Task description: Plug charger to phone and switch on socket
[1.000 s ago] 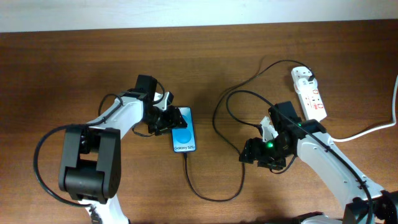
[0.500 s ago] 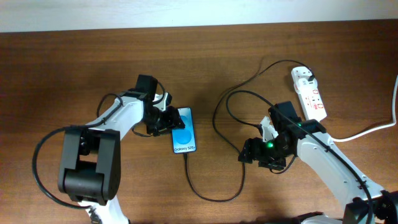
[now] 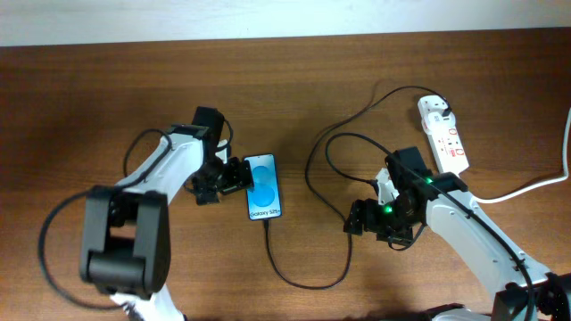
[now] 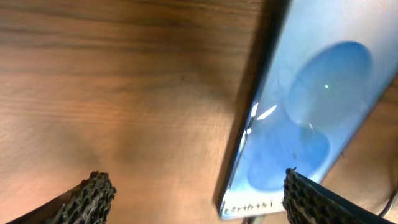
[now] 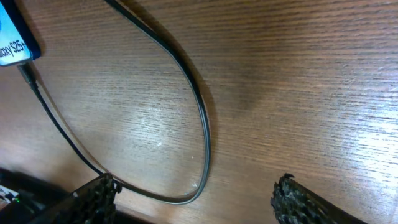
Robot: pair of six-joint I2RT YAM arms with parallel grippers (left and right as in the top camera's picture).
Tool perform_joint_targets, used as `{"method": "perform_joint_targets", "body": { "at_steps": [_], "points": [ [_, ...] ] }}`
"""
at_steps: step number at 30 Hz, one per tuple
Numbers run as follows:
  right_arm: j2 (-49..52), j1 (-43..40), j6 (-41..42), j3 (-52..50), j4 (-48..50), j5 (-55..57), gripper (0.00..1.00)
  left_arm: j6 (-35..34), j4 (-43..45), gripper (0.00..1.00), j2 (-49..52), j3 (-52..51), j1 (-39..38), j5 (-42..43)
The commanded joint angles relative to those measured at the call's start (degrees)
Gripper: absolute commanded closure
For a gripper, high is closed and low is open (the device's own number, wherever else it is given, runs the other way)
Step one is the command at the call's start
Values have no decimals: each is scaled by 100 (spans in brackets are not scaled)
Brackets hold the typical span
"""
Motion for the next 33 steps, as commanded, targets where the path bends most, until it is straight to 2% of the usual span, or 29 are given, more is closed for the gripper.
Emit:
{"method": "perform_joint_targets", "body": {
  "at_steps": [1,5,7,12,13,15,18,21,24,28,31,33],
  "points": [
    [-44,-15,-61,-66,15,85,16,-13,-282,6,-1515,153,39,-632],
    [-44,-15,-59,-66,15,299,16,-13,-1180,5,-3611,153,39,-1639],
    [-44,-15,-59,-66,13,299,16,-13,-1386,5,-4310,151,39,-1932],
    [-44,-15,-59,-66,-28,299,16,-15,-2120,4,-6944,129,35,-2671],
    [-44,-15,-59,-66,-28,297,16,-48,-2465,0,-7322,129,35,-2839],
    [-44,-15,-59,-66,-28,297,16,-326,-2903,1,-7842,129,35,-3209],
    [-44,-15,-59,-66,-33,297,16,-378,-3034,1,-8620,129,35,-3427],
    [-44,-15,-59,-68,-96,299,12,-483,-3462,1,-8913,131,35,-3427],
    [-44,-15,-59,-68,-122,297,1,-483,-3501,0,-8981,131,35,-3517],
    [-44,-15,-61,-68,-262,297,2,-483,-3569,1,-8979,129,35,-3512],
    [-44,-15,-59,-68,-302,297,2,-483,-4076,1,-8979,131,35,-3512],
    [-44,-15,-59,-66,-258,321,2,-485,-4105,1,-8979,131,35,-3512]
  ]
}}
